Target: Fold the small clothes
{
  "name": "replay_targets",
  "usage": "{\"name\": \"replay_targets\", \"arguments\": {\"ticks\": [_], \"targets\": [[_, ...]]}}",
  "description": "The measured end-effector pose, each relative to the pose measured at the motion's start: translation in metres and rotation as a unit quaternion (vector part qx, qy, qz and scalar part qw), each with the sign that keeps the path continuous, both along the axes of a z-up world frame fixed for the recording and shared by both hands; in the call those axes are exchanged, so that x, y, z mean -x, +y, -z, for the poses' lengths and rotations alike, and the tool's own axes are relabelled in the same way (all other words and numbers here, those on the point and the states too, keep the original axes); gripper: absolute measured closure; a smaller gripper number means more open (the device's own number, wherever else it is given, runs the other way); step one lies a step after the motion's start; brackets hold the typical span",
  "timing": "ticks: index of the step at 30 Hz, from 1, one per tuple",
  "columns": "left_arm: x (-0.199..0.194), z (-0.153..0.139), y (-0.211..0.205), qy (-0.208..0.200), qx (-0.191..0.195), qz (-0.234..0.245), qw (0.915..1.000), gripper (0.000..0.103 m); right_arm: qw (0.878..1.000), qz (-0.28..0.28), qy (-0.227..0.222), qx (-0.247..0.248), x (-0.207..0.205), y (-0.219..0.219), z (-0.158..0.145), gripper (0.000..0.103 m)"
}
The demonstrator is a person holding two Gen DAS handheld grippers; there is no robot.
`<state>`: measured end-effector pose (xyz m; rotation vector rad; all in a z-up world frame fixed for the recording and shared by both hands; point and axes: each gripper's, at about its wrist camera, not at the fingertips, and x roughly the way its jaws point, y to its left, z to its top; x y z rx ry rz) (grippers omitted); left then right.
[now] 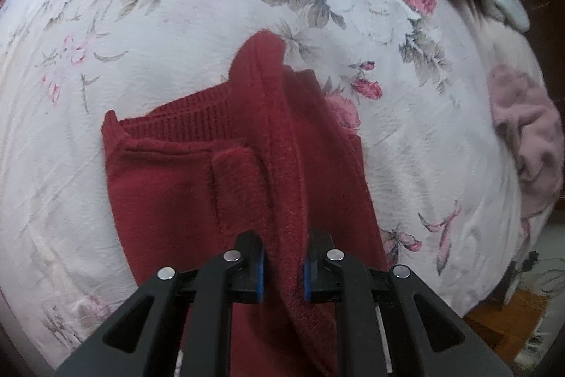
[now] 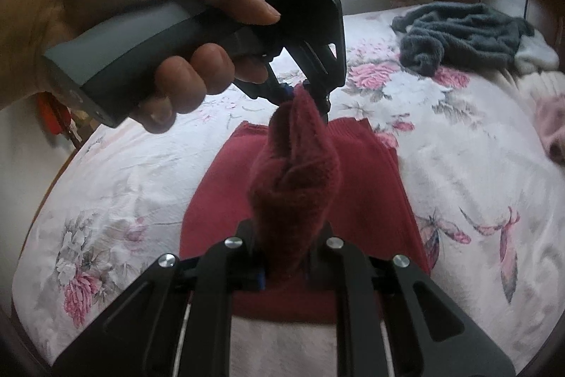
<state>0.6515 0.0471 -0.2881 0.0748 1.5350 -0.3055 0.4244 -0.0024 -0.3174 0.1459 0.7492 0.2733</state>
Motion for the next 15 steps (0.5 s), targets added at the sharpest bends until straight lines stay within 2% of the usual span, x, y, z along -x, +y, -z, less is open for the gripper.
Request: {"name": "replay_targets", "arguments": {"ticks": [6, 10, 15], "targets": [[0.005, 0.019, -0.027, -0.018, -0.050, -0.006, 0.9986, 0.088, 0.998, -0.001, 0.013, -0.067, 0.001, -0.027, 0.021, 0.091], [0.007, 0.030, -0.039, -0.028, -0.088, -0.010, 0.9957, 0.088, 0.984, -0.006, 0.047, -0.173, -0.006, -0.058, 0.051, 0.091], [0.011, 0.040, -0.060, -0.050, -0.134, -0.006, 0.9898, 0.088, 0.970, -0.007, 0.061, -0.235, -0.011, -0.079, 0.069, 0.091]]}}
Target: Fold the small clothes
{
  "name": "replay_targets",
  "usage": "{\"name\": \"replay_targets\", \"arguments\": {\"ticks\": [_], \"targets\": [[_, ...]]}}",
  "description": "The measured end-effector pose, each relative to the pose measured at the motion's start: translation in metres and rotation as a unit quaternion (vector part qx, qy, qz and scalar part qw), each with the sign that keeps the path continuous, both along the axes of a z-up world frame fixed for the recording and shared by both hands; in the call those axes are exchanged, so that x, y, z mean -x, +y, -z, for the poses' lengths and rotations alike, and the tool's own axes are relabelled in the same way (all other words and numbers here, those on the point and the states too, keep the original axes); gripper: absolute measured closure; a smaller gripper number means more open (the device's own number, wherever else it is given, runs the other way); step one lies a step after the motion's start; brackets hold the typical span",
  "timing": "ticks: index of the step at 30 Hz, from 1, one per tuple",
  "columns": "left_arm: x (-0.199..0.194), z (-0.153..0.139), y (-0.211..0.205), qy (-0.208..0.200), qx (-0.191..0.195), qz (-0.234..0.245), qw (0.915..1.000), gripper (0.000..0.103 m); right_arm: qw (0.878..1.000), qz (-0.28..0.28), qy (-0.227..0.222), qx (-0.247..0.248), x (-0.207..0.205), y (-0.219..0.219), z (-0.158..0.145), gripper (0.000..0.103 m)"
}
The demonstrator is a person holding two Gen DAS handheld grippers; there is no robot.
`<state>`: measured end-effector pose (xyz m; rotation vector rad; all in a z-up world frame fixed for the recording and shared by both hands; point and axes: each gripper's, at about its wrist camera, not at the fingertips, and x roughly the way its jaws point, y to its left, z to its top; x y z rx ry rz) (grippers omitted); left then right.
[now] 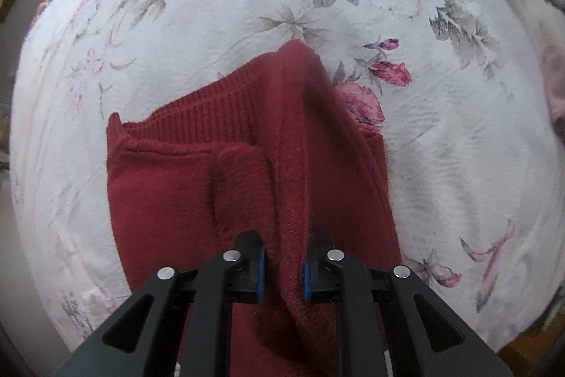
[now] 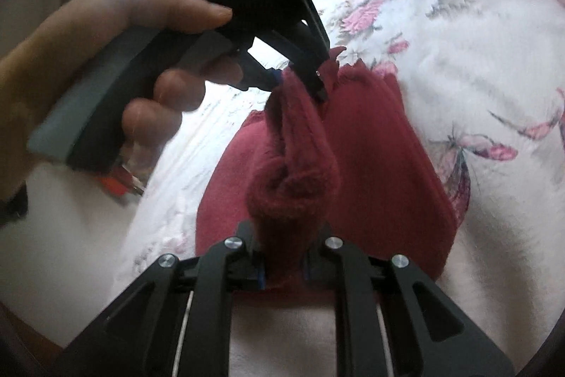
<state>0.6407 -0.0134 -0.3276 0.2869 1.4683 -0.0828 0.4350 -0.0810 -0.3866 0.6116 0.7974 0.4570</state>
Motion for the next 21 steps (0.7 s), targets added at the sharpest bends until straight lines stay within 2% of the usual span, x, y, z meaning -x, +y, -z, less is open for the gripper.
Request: {"name": "replay_targets", "arguments": {"ticks": [4, 9, 11, 12, 13, 14, 15, 16, 18, 19, 21], "targets": [[0.001, 0.009, -0.014, -0.012, -0.026, 0.001, 0.9996, 0.086, 0.999, 0.000, 0.008, -0.031, -0.001, -0.006, 0.008, 0.091], [0.005, 0.014, -0.025, -0.025, -0.038, -0.006, 0.9989, 0.083, 0.997, -0.002, 0.026, -0.075, 0.001, -0.015, 0.019, 0.091], [0.007, 0.013, -0.027, -0.033, -0.026, -0.011, 0.9991, 0.071, 0.994, 0.000, 0.039, -0.099, 0.000, -0.021, 0.028, 0.091], [0.009, 0.010, -0.028, -0.038, -0.009, -0.015, 0.9991, 0.066, 0.992, 0.003, 0.048, -0.116, 0.000, -0.024, 0.033, 0.091], [0.009, 0.007, -0.027, -0.042, 0.024, -0.019, 0.9986, 0.052, 0.991, 0.005, 0.053, -0.126, -0.001, -0.026, 0.036, 0.091], [0.008, 0.003, -0.024, -0.043, 0.072, -0.024, 0.9962, 0.042, 0.988, 0.007, 0.060, -0.140, -0.001, -0.029, 0.040, 0.091], [0.008, -0.004, -0.017, -0.042, 0.144, -0.037, 0.9879, 0.040, 0.985, 0.005, 0.069, -0.159, -0.002, -0.031, 0.045, 0.091], [0.008, -0.008, -0.011, -0.042, 0.181, -0.048, 0.9814, 0.037, 0.982, 0.007, 0.075, -0.172, -0.001, -0.033, 0.048, 0.091], [0.009, -0.016, 0.003, -0.037, 0.237, -0.067, 0.9685, 0.036, 0.977, 0.007, 0.084, -0.196, -0.003, -0.036, 0.055, 0.086], [0.011, -0.020, 0.010, -0.034, 0.254, -0.072, 0.9641, 0.036, 0.972, 0.006, 0.095, -0.216, -0.003, -0.038, 0.059, 0.083], [0.019, -0.027, 0.027, -0.030, 0.279, -0.077, 0.9567, 0.036, 0.965, 0.008, 0.107, -0.239, -0.005, -0.044, 0.067, 0.069]]}}
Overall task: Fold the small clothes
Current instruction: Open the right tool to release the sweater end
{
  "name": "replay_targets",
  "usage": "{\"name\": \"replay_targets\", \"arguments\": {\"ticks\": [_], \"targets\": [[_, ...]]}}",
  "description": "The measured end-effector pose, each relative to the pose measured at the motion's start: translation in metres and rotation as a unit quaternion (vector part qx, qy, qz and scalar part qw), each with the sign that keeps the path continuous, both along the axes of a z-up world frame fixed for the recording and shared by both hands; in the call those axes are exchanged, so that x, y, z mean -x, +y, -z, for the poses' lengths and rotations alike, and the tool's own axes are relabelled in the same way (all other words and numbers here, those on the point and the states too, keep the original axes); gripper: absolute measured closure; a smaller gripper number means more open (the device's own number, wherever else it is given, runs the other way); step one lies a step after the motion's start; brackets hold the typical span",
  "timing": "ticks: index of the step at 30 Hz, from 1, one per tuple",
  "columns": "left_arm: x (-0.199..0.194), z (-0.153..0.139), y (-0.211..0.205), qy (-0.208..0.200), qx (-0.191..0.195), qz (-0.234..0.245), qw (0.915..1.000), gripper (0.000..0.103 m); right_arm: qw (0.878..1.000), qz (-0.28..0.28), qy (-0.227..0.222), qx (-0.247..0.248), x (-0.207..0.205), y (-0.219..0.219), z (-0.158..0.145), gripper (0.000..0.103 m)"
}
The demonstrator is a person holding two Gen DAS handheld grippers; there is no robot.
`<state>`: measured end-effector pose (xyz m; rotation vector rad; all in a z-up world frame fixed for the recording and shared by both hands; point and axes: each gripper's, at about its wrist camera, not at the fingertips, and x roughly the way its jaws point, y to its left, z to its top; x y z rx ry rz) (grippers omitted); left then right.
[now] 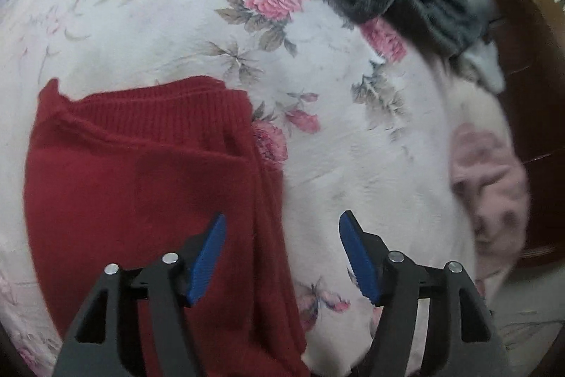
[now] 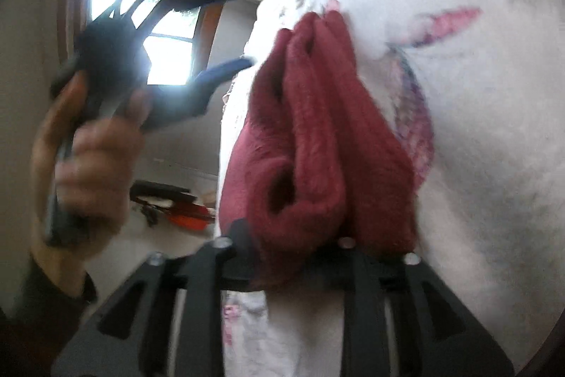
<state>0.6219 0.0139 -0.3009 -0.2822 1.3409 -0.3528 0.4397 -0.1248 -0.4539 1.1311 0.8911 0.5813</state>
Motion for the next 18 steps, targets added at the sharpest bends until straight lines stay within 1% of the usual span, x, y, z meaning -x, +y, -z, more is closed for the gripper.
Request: {"name": "replay_targets", "arguments": {"ticks": [1, 2, 3, 4, 6, 7, 8, 9, 10, 13, 15, 17, 18], "targets": [[0.008, -0.004, 0.013, 0.005, 0.022, 0.000, 0.9997, 0.036, 1.000, 0.000, 0.003, -0.022, -0.001, -0.004, 0.003, 0.068], [0.014, -0.006, 0.021, 0.006, 0.040, 0.001, 0.9992, 0.035, 0.999, -0.001, 0.004, -0.034, -0.001, -0.006, 0.003, 0.064], [0.026, -0.010, 0.036, 0.007, 0.072, 0.002, 0.9974, 0.035, 0.998, -0.001, 0.003, -0.055, -0.001, -0.012, 0.003, 0.057], [0.035, -0.012, 0.046, 0.006, 0.088, 0.004, 0.9961, 0.035, 0.998, -0.002, 0.001, -0.067, -0.001, -0.016, 0.001, 0.054], [0.061, -0.015, 0.075, -0.004, 0.110, 0.001, 0.9939, 0.033, 0.996, -0.009, -0.001, -0.091, -0.004, -0.025, -0.003, 0.039], [0.071, -0.014, 0.089, -0.007, 0.119, -0.002, 0.9929, 0.033, 0.994, -0.018, 0.006, -0.103, -0.008, -0.029, -0.006, 0.037], [0.083, -0.014, 0.101, -0.007, 0.130, -0.006, 0.9915, 0.033, 0.994, -0.037, 0.011, -0.106, -0.015, -0.031, -0.009, 0.036], [0.096, -0.013, 0.117, -0.009, 0.147, -0.012, 0.9890, 0.033, 0.993, -0.074, 0.014, -0.093, -0.027, -0.029, -0.018, 0.032], [0.106, -0.011, 0.129, -0.010, 0.160, -0.015, 0.9870, 0.033, 0.991, -0.102, 0.021, -0.079, -0.040, -0.027, -0.024, 0.030], [0.128, -0.002, 0.154, -0.002, 0.177, -0.019, 0.9841, 0.033, 0.984, -0.163, 0.045, -0.045, -0.080, -0.023, -0.034, 0.030], [0.136, 0.004, 0.162, 0.009, 0.187, -0.022, 0.9821, 0.033, 0.979, -0.195, 0.059, -0.024, -0.113, -0.017, -0.043, 0.029], [0.138, 0.007, 0.164, 0.014, 0.202, -0.015, 0.9792, 0.033, 0.974, -0.213, 0.077, -0.010, -0.137, -0.008, -0.044, 0.029], [0.138, 0.007, 0.162, 0.013, 0.209, -0.011, 0.9777, 0.033, 0.972, -0.218, 0.083, -0.005, -0.143, -0.005, -0.044, 0.029]]}}
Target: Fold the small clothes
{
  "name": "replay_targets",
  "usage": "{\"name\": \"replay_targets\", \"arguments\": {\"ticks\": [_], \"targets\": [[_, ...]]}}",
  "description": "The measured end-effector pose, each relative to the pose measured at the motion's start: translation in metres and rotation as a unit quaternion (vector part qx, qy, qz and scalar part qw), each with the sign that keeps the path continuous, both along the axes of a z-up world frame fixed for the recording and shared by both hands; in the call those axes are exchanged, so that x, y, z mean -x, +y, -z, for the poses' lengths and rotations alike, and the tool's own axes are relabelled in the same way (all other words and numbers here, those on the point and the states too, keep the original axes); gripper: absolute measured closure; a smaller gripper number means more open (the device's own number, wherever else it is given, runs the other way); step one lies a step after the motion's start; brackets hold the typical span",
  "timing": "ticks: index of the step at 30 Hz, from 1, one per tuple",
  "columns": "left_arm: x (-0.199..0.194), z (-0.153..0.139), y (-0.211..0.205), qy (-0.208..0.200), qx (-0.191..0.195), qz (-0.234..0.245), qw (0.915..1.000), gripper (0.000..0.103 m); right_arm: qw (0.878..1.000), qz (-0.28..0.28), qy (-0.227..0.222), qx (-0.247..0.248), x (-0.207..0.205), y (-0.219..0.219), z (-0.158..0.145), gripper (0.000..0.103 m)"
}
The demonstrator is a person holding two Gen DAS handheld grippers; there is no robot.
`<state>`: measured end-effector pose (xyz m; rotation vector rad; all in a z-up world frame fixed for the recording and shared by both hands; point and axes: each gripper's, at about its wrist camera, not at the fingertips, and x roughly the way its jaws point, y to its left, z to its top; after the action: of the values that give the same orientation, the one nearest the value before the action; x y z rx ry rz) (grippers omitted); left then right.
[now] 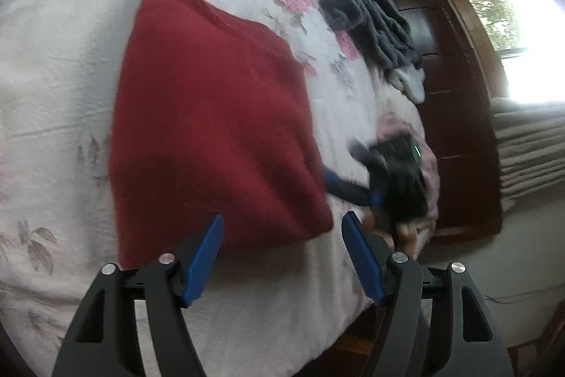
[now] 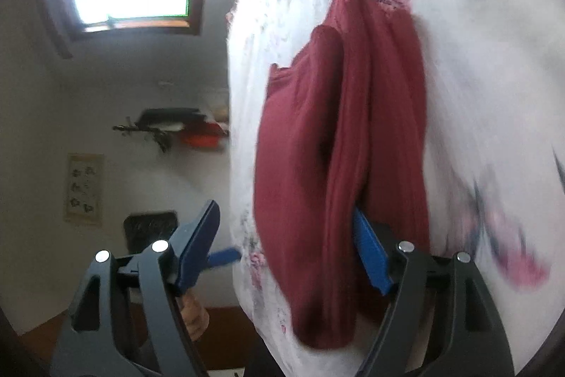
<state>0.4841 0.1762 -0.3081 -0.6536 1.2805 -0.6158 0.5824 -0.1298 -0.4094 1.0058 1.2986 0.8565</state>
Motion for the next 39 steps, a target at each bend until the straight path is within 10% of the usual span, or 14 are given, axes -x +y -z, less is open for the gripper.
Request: {"name": "replay_targets", "arguments": {"ticks": [2, 4, 6, 19, 22, 24, 27, 34, 39], "targets": [[0.001, 0.001, -0.001, -0.002, 0.013, 0.003, 0.9999, 0.033, 1.000, -0.009, 0.007, 0.029, -0.019, 0.014, 0.002, 0.038], [-0.001, 0.003, -0.003, 0.000, 0.027, 0.002, 0.9996, 0.033, 0.998, -0.019, -0.002, 0.067, -0.023, 0.024, -0.001, 0.083], [-0.003, 0.004, -0.006, 0.002, 0.035, 0.000, 0.9994, 0.034, 0.994, -0.014, -0.037, 0.101, -0.017, 0.025, -0.015, 0.091], [-0.008, 0.017, -0.026, -0.001, 0.070, 0.039, 0.9968, 0.035, 0.985, 0.033, -0.077, 0.153, -0.003, 0.003, -0.026, 0.090], [-0.008, 0.028, -0.022, 0.011, 0.067, 0.033, 0.9972, 0.035, 0.989, 0.037, -0.037, 0.139, -0.022, 0.007, -0.021, 0.067], [-0.006, 0.033, -0.021, 0.018, 0.069, 0.033, 0.9969, 0.035, 0.987, 0.049, -0.043, 0.146, -0.027, 0.003, -0.025, 0.090], [-0.005, 0.033, -0.024, 0.015, 0.075, 0.042, 0.9962, 0.035, 0.981, 0.071, -0.071, 0.165, -0.017, -0.008, -0.037, 0.092], [-0.003, 0.042, -0.029, 0.025, 0.077, 0.050, 0.9955, 0.035, 0.984, 0.071, -0.046, 0.155, 0.004, -0.023, -0.001, 0.088], [-0.008, 0.018, -0.030, -0.015, 0.103, 0.060, 0.9927, 0.035, 0.972, 0.092, -0.102, 0.192, -0.003, -0.035, -0.045, 0.078]]}}
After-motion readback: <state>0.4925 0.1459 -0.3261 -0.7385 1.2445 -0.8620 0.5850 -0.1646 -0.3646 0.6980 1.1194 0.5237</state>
